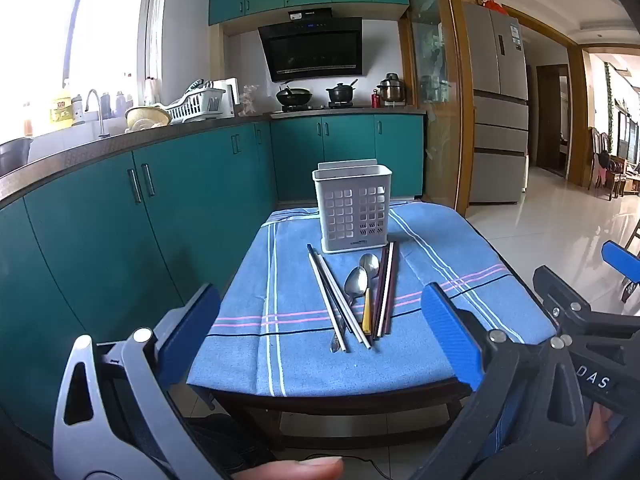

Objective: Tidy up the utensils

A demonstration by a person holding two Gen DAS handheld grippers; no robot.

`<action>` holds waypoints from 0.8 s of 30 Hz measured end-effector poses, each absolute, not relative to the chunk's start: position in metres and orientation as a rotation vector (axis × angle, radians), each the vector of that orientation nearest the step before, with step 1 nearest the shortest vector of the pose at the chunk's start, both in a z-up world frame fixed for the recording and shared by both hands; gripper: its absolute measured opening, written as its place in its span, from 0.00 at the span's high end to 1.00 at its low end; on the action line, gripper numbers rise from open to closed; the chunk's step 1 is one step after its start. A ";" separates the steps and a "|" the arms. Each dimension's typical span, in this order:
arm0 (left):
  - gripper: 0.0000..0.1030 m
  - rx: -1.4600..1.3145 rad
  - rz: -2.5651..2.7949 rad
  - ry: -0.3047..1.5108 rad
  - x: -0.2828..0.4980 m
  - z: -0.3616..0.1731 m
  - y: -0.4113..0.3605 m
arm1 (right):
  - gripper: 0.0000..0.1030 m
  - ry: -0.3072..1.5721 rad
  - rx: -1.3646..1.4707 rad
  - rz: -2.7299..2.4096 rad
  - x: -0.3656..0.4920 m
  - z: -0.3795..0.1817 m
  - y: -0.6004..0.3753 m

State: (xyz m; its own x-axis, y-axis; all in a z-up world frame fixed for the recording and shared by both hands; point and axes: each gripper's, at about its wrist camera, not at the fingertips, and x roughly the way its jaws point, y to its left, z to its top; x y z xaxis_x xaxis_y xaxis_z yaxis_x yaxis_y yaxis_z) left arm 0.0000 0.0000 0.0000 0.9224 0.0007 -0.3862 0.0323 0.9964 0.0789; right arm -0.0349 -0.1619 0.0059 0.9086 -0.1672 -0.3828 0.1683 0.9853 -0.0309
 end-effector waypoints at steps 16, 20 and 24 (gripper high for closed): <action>0.04 0.083 -0.012 0.401 0.000 -0.001 0.000 | 0.03 0.397 0.001 -0.173 -0.032 0.006 -0.156; 0.04 0.081 -0.011 0.401 -0.002 0.002 -0.003 | 0.03 0.397 0.001 -0.173 -0.032 0.000 -0.154; 0.04 0.079 -0.012 0.401 -0.004 0.003 -0.005 | 0.03 0.398 0.000 -0.174 -0.031 0.002 -0.153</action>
